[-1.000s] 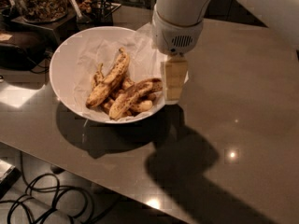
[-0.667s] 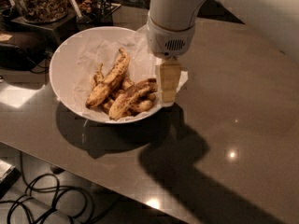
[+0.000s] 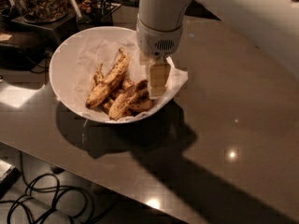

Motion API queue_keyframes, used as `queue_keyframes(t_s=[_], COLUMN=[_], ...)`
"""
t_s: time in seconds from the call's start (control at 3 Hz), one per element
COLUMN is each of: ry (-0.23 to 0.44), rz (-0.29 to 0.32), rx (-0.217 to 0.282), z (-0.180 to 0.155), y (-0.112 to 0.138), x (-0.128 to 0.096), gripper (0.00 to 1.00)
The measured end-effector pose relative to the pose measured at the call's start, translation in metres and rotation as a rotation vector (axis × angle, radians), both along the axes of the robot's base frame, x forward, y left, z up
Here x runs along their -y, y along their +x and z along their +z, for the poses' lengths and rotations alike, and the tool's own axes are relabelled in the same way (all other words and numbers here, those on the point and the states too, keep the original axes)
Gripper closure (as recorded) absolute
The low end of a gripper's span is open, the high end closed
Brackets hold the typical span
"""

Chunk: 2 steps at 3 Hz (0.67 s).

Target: Pick banana from white bowl

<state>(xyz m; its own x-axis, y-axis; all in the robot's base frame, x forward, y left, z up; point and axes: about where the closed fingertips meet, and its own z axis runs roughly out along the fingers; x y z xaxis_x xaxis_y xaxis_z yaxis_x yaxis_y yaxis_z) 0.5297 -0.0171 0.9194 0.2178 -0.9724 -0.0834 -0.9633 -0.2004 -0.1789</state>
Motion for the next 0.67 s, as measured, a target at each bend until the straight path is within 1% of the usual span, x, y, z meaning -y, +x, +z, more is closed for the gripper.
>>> queue_keyframes(t_s=[0.33, 0.67], ry=[0.006, 0.008], rz=[0.01, 0.019], rx=[-0.016, -0.029], z=[-0.0026, -0.0057], y=[0.0033, 0.0056], x=[-0.0041, -0.0074], gripper=[0.43, 0.44])
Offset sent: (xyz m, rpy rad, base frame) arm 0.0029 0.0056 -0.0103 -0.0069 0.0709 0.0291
